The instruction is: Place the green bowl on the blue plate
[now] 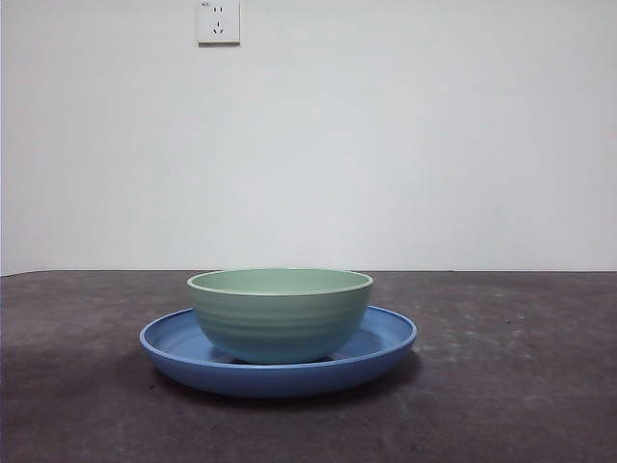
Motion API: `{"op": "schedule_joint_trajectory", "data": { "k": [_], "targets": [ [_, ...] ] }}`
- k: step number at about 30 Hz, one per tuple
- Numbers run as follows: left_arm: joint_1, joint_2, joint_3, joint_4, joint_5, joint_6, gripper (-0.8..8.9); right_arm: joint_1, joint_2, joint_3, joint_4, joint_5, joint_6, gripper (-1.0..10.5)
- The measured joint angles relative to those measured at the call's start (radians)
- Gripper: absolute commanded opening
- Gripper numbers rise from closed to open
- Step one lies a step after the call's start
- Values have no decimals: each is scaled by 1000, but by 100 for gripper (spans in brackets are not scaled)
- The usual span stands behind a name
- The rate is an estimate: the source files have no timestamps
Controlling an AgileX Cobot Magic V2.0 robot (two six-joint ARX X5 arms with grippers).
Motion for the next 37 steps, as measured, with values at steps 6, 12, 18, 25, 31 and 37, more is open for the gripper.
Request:
{"op": "schedule_joint_trajectory", "data": {
  "k": [6,12,18,25,31,37],
  "targets": [
    [0,0,0,0,0,0,60,0,0,0,0,0,0,19],
    [126,-51,0,-3,8,0,60,0,0,0,0,0,0,18],
    [382,-71,-47,18,11,0,60,0,0,0,0,2,0,19],
    [610,-84,-222,244,-35,44,60,0,0,0,1,2,0,18],
    [682,-141,-455,474,-45,106,60,0,0,0,1,2,0,18],
    [750,-286,-625,516,-28,110,60,0,0,0,1,2,0,18]
  ]
}}
